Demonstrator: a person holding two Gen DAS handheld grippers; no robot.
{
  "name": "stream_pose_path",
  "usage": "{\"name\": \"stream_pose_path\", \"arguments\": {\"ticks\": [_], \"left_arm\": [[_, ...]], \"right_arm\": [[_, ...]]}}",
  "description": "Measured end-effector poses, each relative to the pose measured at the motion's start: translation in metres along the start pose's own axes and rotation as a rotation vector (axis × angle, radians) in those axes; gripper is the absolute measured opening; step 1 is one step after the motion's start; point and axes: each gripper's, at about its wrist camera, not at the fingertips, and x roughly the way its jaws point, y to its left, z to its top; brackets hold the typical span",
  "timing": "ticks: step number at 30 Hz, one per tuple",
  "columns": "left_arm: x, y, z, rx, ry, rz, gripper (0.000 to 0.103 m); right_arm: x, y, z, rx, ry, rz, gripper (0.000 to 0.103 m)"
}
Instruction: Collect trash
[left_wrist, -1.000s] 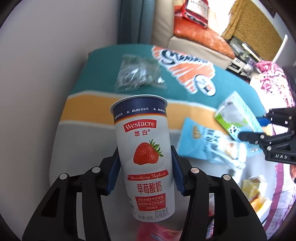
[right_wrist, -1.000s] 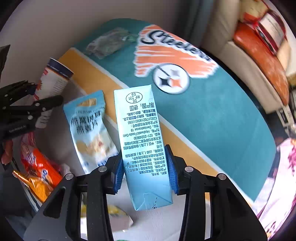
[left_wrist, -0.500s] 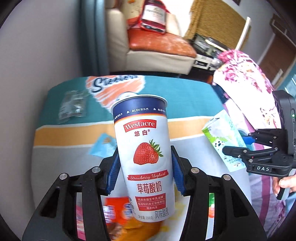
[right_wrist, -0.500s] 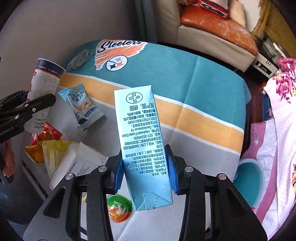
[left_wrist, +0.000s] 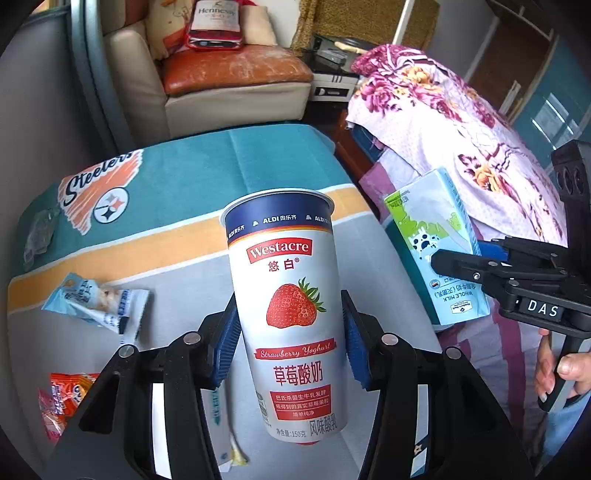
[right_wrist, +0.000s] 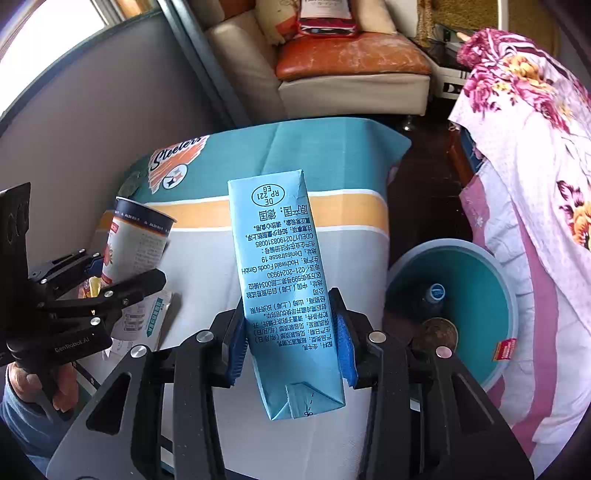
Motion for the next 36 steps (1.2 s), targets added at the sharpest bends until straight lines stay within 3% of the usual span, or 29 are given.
{"name": "stream_pose_path", "arguments": {"ticks": [9, 17, 26, 36], "left_arm": [[0.039, -0.085, 0.012, 0.086, 0.045, -0.056, 0.052], [0.072, -0.144, 0.023, 0.154, 0.086, -0.091, 0.052], [0.106, -0.177, 0.03, 0.191, 0.131, -0.118, 0.052], [0.13, -0.18, 0.033, 0.195, 0.167, -0.12, 0.054]], "right_arm": [[-0.043, -0.084, -0.028, 0.157, -0.101, -0.066, 0.038], [-0.054, -0.141, -0.045, 0.256, -0.116, -0.103, 0.038], [-0.042, -0.167, -0.049, 0.302, -0.101, -0.12, 0.038], [-0.029, -0.177, -0.049, 0.329, -0.08, -0.137, 0.038]]}}
